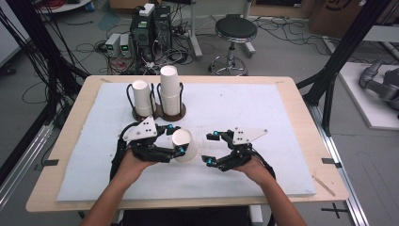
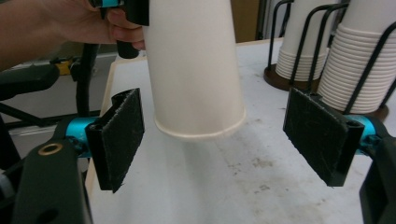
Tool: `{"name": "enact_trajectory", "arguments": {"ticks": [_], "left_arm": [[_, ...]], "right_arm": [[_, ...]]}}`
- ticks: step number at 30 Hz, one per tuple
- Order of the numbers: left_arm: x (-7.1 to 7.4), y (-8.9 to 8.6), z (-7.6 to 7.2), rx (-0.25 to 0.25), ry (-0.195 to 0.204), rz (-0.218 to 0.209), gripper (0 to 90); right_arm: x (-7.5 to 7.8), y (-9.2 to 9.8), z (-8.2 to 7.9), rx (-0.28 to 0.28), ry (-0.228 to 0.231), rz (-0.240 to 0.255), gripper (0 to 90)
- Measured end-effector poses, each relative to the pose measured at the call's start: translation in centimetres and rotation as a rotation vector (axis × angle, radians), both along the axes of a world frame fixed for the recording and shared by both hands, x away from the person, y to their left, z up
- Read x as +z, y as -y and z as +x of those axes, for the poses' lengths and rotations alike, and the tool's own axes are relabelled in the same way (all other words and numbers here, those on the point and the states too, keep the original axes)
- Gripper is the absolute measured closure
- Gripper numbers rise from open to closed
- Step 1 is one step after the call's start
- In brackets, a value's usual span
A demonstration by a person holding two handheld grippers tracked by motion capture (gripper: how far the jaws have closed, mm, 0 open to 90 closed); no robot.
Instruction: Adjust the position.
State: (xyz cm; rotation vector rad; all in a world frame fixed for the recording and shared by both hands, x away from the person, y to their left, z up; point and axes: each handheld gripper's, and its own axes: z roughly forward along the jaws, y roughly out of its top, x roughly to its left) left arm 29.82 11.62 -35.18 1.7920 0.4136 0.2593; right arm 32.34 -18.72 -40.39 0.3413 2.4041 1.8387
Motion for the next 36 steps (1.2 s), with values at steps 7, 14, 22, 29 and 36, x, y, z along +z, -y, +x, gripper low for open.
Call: {"name": "enact_trajectory", "arguments": {"ticks": [7, 14, 22, 29, 36], "left_arm": [[0.0, 0.6, -0.4, -0.033, 0.003, -0.016, 35.8], [0.0, 1.1, -0.4, -0.066, -0.008, -0.027, 36.0], [0.1, 1.5, -0.4, -0.093, -0.015, -0.049, 36.1], [0.0, 1.3, -0.3, -0.11, -0.036, -0.086, 36.3], [-0.2, 1.4, -0.3, -0.115, -0.052, -0.05, 35.7]], "right_arm": [[-0.1, -0.9, -0.2, 0.025, 0.006, -0.003, 20.6], [-0.3, -1.7, -0.4, 0.055, 0.004, -0.004, 20.7], [-0.5, -2.2, -0.4, 0.07, 0.004, -0.005, 20.6], [-0.5, -2.3, -0.5, 0.117, 0.029, -0.019, 29.6], [-0.5, -2.0, -0.3, 0.141, 0.033, -0.061, 38.5]]}}
